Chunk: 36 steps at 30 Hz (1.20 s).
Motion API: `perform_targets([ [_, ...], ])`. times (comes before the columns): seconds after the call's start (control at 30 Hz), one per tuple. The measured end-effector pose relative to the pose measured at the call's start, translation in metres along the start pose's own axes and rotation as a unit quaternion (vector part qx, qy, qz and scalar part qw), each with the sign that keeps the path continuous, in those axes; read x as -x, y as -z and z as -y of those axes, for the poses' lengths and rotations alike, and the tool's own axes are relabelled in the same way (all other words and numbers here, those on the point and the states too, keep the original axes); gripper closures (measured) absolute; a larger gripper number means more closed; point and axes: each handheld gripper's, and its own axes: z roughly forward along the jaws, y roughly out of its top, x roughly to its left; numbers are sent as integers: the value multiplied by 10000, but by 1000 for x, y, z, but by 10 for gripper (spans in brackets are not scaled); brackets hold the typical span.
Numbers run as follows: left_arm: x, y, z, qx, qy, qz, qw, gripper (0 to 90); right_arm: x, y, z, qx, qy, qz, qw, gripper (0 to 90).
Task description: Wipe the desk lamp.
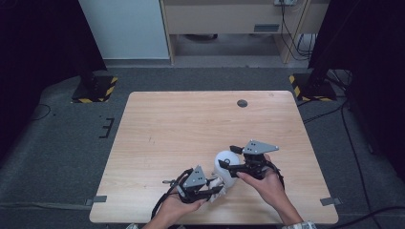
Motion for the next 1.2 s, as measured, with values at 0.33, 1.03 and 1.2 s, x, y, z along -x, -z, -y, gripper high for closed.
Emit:
perform_targets([
  [0.33,-19,21,-4,435,424,-180,9980,698,0,0,0,16,-1,14,10000,266],
  [1.03,-13,23,-11,585,372,-137,9975,698,1,0,0,23,18,-6,10000,266],
  [1.2,-11,3,3,-80,352,-137,9993,698,1,0,0,28,20,10,10000,265],
])
